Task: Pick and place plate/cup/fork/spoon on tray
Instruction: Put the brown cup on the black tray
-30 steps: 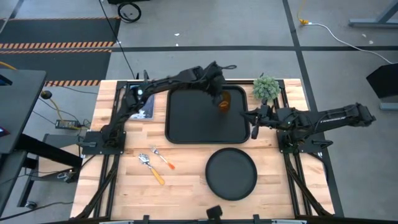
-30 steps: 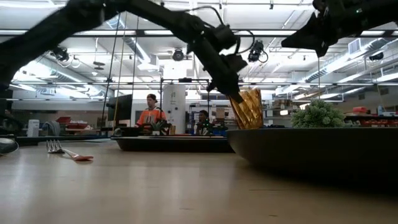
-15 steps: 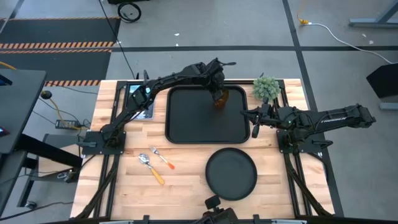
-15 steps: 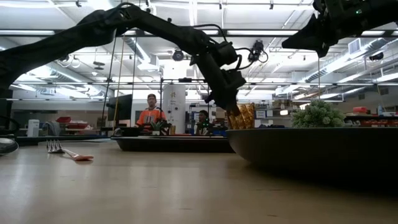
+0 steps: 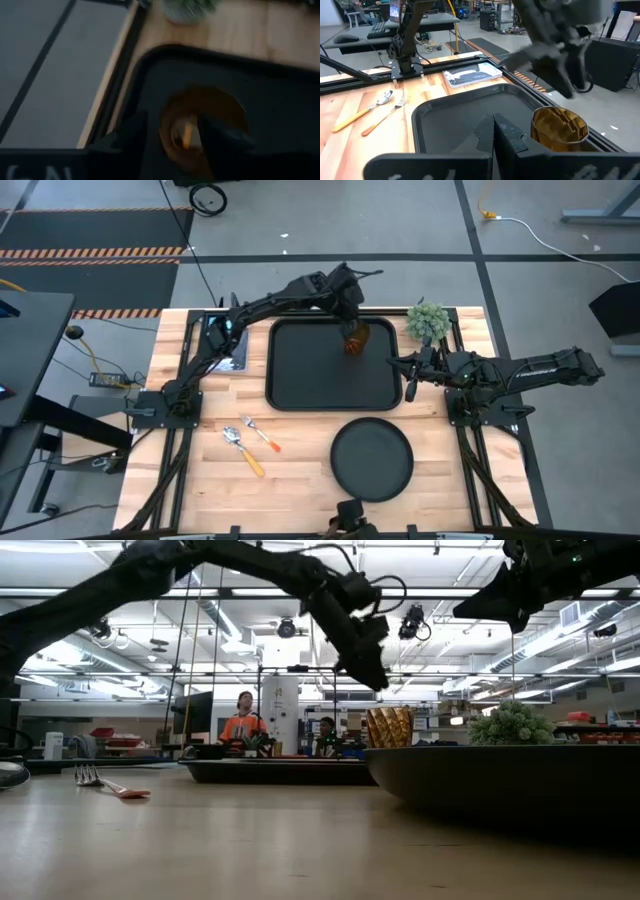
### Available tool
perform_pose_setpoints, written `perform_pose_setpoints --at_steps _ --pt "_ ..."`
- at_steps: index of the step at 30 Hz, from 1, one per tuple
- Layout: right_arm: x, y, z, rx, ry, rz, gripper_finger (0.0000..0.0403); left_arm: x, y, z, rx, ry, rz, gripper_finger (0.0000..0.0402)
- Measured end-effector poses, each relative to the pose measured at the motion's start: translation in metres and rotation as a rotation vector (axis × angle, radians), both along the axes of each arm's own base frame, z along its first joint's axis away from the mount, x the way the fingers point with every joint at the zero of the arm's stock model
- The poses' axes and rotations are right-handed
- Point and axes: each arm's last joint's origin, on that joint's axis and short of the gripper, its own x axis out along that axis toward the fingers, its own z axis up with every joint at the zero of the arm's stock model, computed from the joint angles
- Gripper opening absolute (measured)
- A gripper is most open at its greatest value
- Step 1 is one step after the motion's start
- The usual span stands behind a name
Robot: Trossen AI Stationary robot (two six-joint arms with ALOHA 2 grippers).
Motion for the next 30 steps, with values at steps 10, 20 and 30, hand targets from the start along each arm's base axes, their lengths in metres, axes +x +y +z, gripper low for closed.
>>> perform_pose_setpoints --at_steps 10,20,30 --pt "0.003 0.000 0.004 -0.019 -0.036 0.007 0.0009 -0.022 -0.028 -0.014 -0.129 0.329 -0.068 0.0163" --pt "0.004 0.000 0.005 -0.023 -0.045 0.012 0.0009 0.004 -0.030 -0.053 -0.120 0.308 -0.010 0.0143" --pt "0.004 0.000 0.005 -0.023 -0.047 0.013 0.0009 0.011 -0.024 -0.050 -0.069 0.233 0.037 0.0142"
